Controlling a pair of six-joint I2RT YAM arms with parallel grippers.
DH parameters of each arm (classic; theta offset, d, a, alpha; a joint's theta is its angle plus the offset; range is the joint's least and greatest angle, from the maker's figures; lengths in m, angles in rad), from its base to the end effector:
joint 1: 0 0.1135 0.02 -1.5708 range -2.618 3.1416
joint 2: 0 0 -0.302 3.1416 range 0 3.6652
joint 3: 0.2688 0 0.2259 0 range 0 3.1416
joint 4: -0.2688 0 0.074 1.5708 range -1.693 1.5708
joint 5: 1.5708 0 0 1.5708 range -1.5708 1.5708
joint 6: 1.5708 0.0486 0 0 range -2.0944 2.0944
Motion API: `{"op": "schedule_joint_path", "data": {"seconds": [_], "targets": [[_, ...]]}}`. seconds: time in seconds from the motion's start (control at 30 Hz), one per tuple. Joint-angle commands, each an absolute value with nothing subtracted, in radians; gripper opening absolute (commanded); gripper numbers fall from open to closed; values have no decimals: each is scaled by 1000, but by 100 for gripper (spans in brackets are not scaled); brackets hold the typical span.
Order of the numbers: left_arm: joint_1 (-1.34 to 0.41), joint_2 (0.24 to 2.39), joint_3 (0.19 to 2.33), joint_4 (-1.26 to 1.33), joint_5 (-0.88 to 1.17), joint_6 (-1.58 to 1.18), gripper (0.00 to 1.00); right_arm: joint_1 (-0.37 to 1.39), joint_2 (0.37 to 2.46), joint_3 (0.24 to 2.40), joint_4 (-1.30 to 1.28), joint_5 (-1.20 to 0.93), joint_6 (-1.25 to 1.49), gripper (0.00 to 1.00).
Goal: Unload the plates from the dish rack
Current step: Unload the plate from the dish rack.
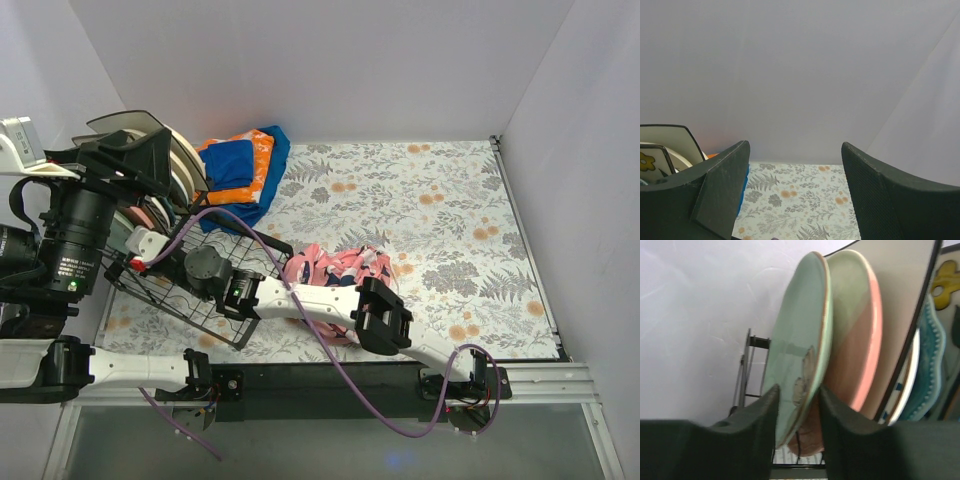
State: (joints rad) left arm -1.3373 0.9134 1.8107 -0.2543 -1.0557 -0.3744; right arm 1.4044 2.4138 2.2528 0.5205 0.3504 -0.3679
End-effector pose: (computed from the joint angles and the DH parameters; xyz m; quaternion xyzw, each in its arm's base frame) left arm 0.0418 0.0071 0.6189 -0.2202 0.5512 -0.4357 0.6767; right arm 0.1129 0.5713 0.3808 -0.3436 0.4655 0.3148 0.7524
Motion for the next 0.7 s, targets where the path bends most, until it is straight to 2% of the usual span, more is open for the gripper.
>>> {"op": "schedule_joint_path", "data": {"seconds": [0.0, 0.03, 0.1, 0.13, 0.2, 0.27, 0.3, 0.33, 0.67], "targets": [[-1338, 907, 1796, -258, -1034, -373, 72, 1399, 2418, 2286, 610, 362, -431, 35], [-1338, 905, 1798, -256, -1032, -373, 72, 1397, 2415, 2280, 612, 351, -433, 33], [-1338, 905, 1796, -256, -1031, -371, 72, 1397, 2402, 2257, 620, 338, -433, 20], [-1338, 904, 1798, -255, -1031, -370, 72, 1397, 2393, 2246, 626, 328, -433, 8], [-1338, 902, 1793, -255, -1031, -370, 72, 1397, 2390, 2238, 637, 327, -433, 1], [-1338, 897, 1787, -255, -1031, -371, 72, 1397, 2398, 2244, 643, 333, -434, 6], [-1338, 896, 1786, -253, -1029, -373, 72, 1397, 2399, 2247, 643, 333, -433, 12], [-1338, 896, 1784, -253, -1029, -373, 72, 1397, 2407, 2255, 644, 330, -434, 21], [-1338, 888, 1775, -252, -1032, -371, 72, 1394, 2448, 2289, 647, 341, -451, 41]]}}
